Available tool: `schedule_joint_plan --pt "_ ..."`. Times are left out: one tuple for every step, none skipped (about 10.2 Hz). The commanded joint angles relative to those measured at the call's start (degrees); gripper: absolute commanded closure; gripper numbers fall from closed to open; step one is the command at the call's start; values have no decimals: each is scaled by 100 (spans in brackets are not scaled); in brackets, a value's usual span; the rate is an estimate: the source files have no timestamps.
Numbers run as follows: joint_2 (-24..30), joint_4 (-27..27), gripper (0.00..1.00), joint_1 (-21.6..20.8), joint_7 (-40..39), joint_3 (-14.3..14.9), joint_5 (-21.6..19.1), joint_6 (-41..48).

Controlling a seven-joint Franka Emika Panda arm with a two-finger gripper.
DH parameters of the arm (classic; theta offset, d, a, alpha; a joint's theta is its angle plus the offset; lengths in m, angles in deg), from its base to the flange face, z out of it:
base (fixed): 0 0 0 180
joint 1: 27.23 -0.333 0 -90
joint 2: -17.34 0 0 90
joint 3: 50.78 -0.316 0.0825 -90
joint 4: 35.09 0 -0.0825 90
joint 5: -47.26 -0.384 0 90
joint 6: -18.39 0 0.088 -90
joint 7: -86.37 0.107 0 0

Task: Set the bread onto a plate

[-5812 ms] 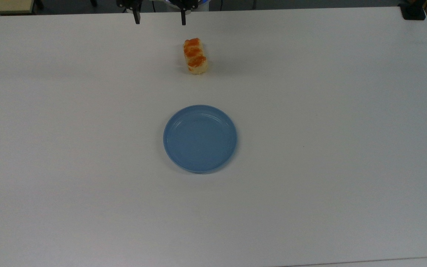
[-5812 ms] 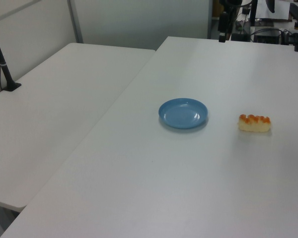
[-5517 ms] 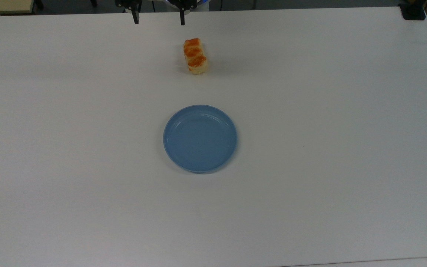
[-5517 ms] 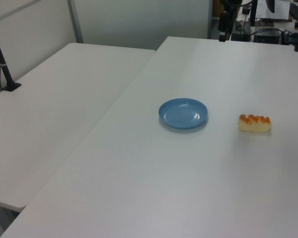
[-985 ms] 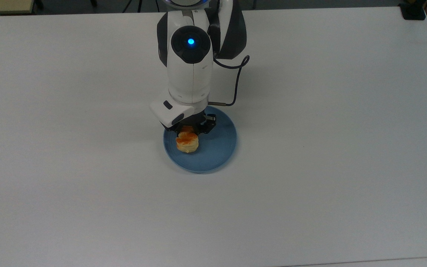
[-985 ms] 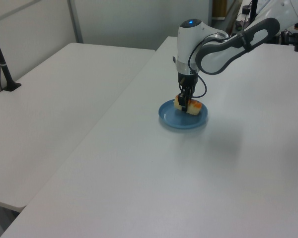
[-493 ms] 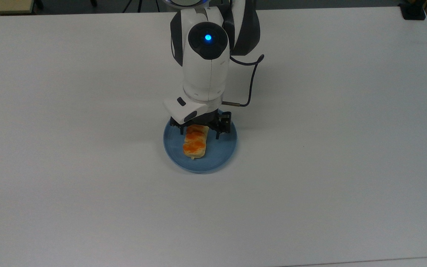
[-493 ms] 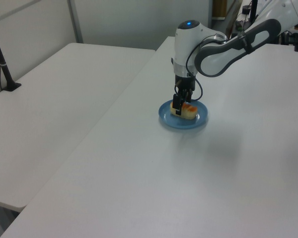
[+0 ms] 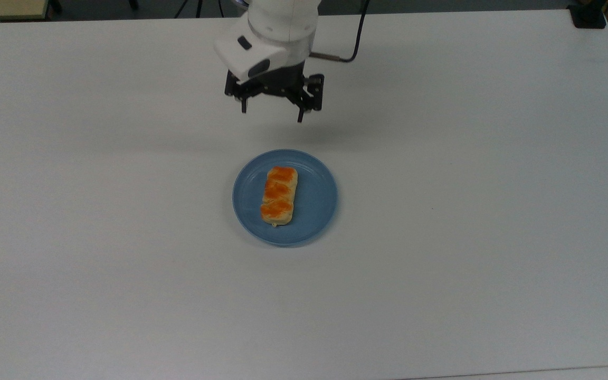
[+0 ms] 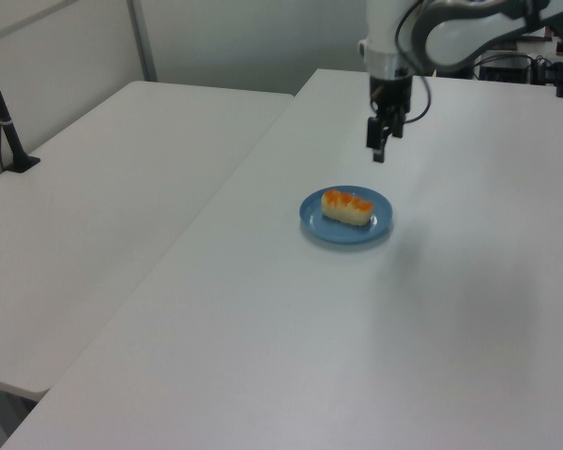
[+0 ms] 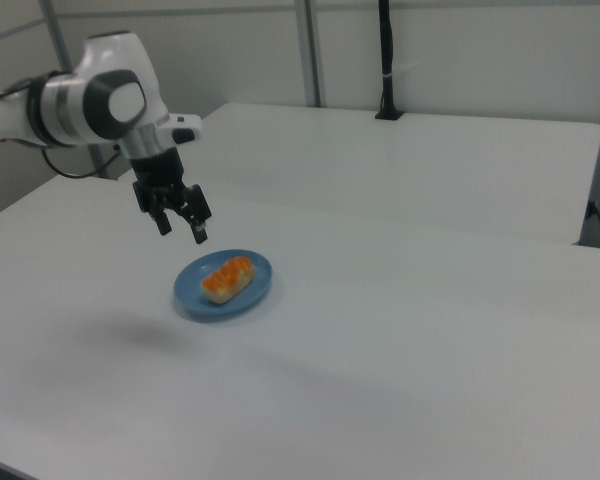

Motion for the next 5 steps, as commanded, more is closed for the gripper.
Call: schedule_joint_plan --pt "930 -334 0 165 -459 80 -251 672" --pt "1053 -333 0 200 -494 159 -262 726" --pt "1107 -325 0 175 -607 299 -271 718" --pt "1107 -307 0 148 -704 353 -271 744" --pt "1098 -307 0 157 -688 353 -271 753"
